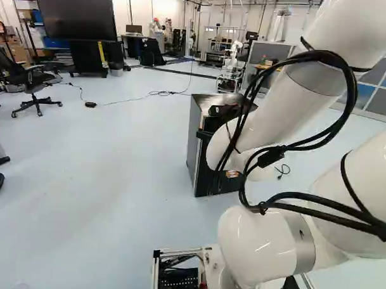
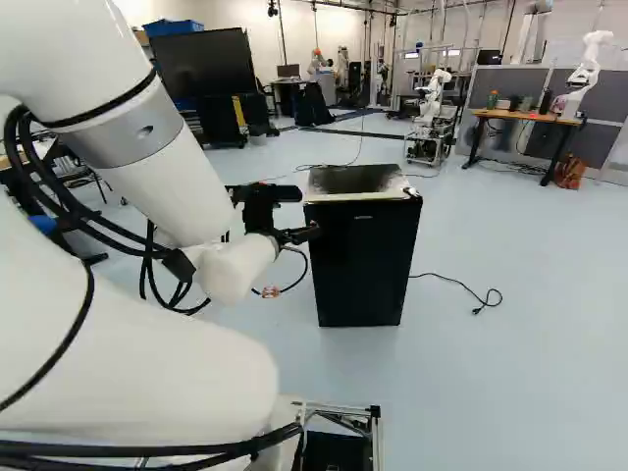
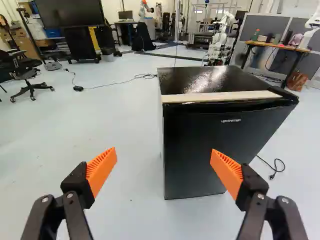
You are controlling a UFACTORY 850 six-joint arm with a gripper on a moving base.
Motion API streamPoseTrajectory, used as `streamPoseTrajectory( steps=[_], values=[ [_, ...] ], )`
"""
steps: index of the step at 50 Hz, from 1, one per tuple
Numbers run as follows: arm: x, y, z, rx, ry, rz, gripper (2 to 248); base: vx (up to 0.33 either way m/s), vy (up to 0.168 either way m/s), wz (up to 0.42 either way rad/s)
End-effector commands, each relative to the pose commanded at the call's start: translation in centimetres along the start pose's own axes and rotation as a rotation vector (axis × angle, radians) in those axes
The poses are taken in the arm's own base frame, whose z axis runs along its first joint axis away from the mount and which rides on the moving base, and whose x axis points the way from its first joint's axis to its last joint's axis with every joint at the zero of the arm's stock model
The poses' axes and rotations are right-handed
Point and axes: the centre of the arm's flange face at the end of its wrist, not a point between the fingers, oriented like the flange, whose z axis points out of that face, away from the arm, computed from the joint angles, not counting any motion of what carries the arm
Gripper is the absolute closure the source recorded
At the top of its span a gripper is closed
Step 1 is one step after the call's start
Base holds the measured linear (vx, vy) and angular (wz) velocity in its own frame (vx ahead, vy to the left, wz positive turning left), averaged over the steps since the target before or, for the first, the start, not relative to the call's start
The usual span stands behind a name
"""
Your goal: Grab a drink from the fridge
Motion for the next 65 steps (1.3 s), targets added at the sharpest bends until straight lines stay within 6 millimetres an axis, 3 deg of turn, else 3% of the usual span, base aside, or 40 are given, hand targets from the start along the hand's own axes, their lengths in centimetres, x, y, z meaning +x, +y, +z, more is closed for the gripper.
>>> streamPoseTrajectory(
  steps=[21,65],
  values=[
    [0.0,0.0,0.0,0.0,0.0,0.0,3,0.039,0.076,-0.023],
    [0.0,-0.23,0.0,0.008,0.0,-0.003,3,0.0,0.029,-0.002]
  ],
)
